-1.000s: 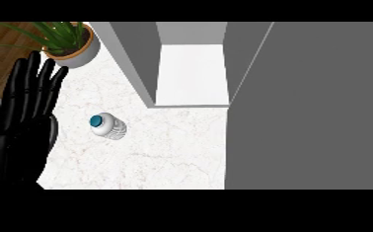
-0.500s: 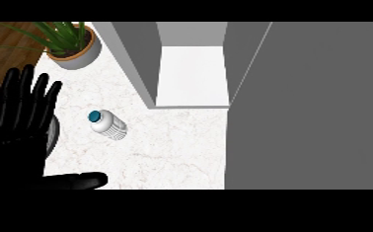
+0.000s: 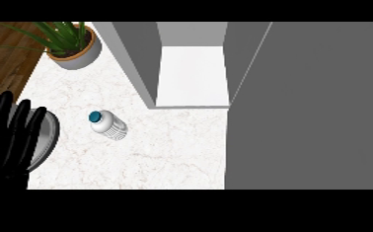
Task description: Pick up the bottled water, place it into the cabinet and close the cabinet
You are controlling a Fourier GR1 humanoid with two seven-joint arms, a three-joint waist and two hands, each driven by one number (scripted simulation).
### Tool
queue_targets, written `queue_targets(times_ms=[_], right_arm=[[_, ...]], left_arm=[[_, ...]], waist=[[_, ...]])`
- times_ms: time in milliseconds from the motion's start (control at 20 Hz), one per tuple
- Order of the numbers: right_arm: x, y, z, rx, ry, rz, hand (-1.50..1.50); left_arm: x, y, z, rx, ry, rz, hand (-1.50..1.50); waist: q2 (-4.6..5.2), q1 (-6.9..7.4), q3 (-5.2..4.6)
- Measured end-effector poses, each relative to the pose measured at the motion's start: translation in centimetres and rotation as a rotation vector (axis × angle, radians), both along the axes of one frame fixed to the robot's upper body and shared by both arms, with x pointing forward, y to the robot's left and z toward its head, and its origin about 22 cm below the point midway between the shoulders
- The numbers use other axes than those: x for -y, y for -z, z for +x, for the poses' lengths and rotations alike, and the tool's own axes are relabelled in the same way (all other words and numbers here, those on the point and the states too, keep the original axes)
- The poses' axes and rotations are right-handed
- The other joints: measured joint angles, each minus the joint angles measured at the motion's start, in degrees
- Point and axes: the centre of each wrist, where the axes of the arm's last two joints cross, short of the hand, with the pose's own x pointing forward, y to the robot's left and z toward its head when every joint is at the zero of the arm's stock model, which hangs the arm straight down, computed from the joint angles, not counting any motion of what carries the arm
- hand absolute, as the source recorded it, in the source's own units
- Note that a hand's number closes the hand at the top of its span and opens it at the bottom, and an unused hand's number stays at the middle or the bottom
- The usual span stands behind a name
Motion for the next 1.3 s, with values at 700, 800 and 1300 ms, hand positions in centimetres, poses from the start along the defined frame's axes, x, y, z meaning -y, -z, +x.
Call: queue_targets(times_ms=[700, 800, 1300], right_arm=[[0.2, 1.0, -2.4, -0.020, 0.005, 0.011, -1.50], [0.3, 1.1, -2.9, -0.023, 0.000, 0.007, -1.50], [0.4, 1.7, -4.7, -0.026, -0.016, 0.014, -1.50]], left_arm=[[-1.0, 0.7, -0.8, -0.045, -0.033, 0.012, -1.50], [-1.2, 1.3, -0.6, -0.060, -0.044, 0.012, -1.50], [-2.7, 6.3, 2.5, -0.147, -0.089, -0.032, -1.50]], waist=[[0.04, -0.22, -0.04], [0.04, -0.30, -0.05], [0.11, -0.65, -0.09]])
